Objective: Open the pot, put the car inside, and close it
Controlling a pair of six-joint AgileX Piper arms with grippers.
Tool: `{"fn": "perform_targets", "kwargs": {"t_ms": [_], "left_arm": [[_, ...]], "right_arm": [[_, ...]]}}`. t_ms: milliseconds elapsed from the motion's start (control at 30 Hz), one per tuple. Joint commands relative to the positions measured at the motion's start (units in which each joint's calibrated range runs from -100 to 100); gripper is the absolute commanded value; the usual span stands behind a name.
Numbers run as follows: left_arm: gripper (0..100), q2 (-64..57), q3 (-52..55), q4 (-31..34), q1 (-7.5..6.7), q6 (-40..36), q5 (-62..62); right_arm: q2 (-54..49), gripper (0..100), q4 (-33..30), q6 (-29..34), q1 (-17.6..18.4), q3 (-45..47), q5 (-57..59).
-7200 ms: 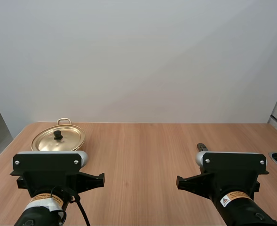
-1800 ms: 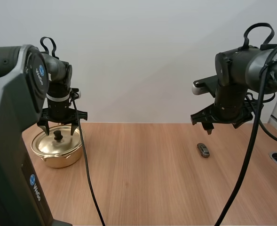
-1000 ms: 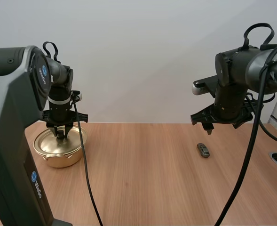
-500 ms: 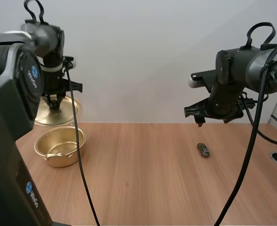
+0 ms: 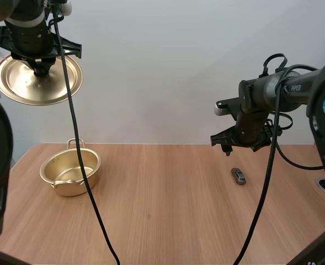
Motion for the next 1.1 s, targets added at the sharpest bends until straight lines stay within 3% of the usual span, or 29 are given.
{"fn": "perform_targets", "kwargs": {"t_ms": [0,567,1067], "left_arm": [[0,-3.7,-0.1,-0.1,-0.02,1.2,0.0],[0,-16.0,0.1,-4.2,-0.02,3.4,0.0],[0,-16.6,0.5,-4.2,-0.02,3.4,0.0]], "right_arm": [[4.3,100,-1.4,1.2,-0.1,0.0,-2.0],[14.0,100,-2.0,1.2,-0.4,0.0,-16.3],[23.3,100,-0.6,3.4,-4.2,0.0,-19.2]]}}
